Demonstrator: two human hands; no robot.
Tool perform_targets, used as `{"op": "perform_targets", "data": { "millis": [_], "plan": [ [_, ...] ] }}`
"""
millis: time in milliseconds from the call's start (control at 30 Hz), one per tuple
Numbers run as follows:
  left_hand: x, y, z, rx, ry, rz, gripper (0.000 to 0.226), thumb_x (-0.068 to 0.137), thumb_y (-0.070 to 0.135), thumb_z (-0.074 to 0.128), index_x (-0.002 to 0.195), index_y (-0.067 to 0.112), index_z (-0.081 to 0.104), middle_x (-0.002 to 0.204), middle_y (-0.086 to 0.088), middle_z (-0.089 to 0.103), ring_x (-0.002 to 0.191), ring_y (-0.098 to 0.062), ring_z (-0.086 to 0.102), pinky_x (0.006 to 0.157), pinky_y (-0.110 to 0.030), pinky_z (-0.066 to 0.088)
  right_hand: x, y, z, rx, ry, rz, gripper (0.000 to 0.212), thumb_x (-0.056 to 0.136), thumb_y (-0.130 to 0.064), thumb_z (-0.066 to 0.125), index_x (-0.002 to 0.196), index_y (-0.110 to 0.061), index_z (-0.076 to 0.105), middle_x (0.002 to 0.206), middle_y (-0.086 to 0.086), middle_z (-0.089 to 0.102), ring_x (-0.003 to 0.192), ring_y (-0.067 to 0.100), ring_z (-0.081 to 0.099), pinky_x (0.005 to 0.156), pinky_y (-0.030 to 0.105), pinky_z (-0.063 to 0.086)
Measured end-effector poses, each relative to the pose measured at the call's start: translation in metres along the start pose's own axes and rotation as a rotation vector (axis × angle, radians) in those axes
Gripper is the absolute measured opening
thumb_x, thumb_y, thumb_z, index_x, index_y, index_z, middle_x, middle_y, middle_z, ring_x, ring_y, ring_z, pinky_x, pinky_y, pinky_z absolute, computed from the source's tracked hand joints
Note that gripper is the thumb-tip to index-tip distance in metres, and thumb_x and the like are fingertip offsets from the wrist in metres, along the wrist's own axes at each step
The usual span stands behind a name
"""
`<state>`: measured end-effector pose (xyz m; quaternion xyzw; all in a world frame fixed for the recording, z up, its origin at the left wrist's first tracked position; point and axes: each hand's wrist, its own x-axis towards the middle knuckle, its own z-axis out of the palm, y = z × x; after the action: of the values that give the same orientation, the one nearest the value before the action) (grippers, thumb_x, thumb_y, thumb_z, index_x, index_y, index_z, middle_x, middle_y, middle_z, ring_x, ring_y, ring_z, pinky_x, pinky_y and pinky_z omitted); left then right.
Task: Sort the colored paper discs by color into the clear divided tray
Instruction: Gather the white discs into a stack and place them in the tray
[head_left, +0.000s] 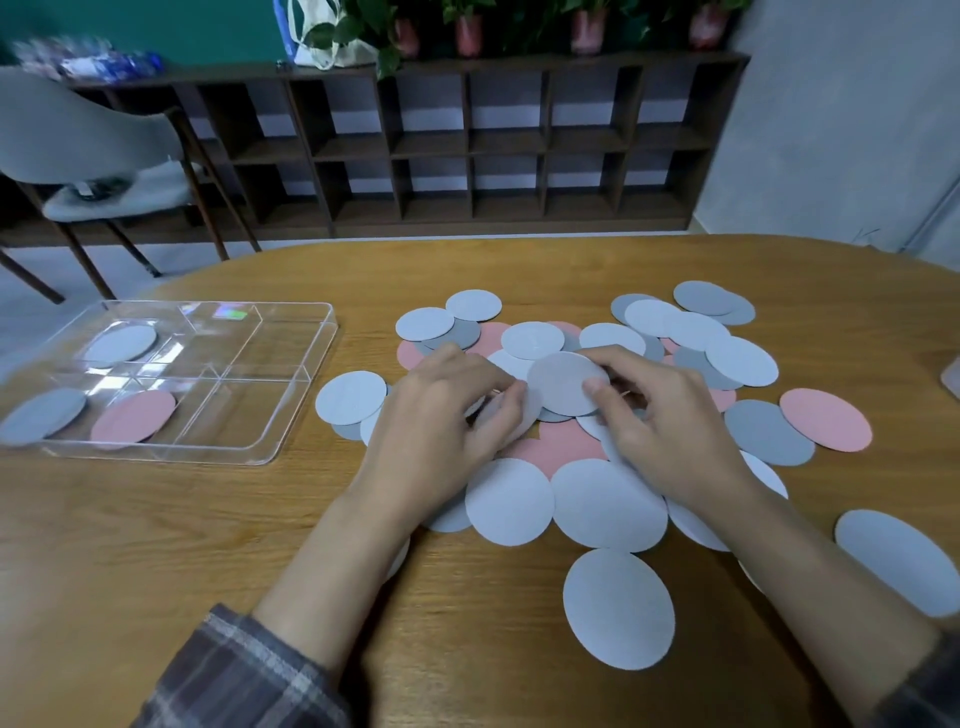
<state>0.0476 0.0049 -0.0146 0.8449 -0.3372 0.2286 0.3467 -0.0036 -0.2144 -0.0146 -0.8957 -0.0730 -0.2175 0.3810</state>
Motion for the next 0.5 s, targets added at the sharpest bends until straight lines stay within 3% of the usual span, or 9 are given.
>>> {"op": "perform_targets", "data": {
  "millis": [100,167,333,500],
  "plan": [
    [0.001,-0.001,-0.001,-0.124,0.058,-0.038,0.014,0.101,0.018,0.068,0.093,0.014,0.079,0.084,0.004,0.070,0.072,-0.012,0.055,0.066,-0.025,0.043,-0.001,-0.001,0.000,0.043,-0.016,0.019,0.023,0.104,-0.014,0.056,0.120,-0.020,0.070,0.084,0.001,0.071,0.076,0.017,0.067,0.070,0.036,0.050],
    [0.002,-0.001,-0.001,-0.186,0.096,-0.113,0.011,0.100,0.017,0.070,0.096,0.015,0.080,0.082,0.004,0.070,0.071,-0.011,0.057,0.067,-0.019,0.042,-0.001,-0.002,-0.001,0.062,-0.036,0.033,0.024,0.104,-0.013,0.054,0.121,-0.020,0.070,0.082,0.004,0.071,0.074,0.022,0.069,0.069,0.037,0.049],
    [0.003,0.001,0.002,-0.378,0.074,-0.302,0.009,0.096,0.017,0.075,0.101,0.013,0.081,0.067,0.000,0.072,0.056,-0.018,0.068,0.062,-0.039,0.061,-0.003,-0.007,-0.003,0.097,-0.104,0.060,0.030,0.106,-0.013,0.050,0.126,-0.024,0.069,0.085,-0.008,0.072,0.078,0.009,0.070,0.067,0.019,0.051],
    [0.001,0.006,0.004,-0.382,0.019,-0.344,0.006,0.093,0.019,0.078,0.095,0.014,0.081,0.066,0.000,0.075,0.057,-0.015,0.073,0.063,-0.039,0.063,-0.005,-0.012,-0.004,0.221,-0.161,0.105,0.038,0.107,-0.012,0.045,0.125,-0.038,0.067,0.087,-0.018,0.073,0.083,0.006,0.073,0.070,0.013,0.050]
  ]
}}
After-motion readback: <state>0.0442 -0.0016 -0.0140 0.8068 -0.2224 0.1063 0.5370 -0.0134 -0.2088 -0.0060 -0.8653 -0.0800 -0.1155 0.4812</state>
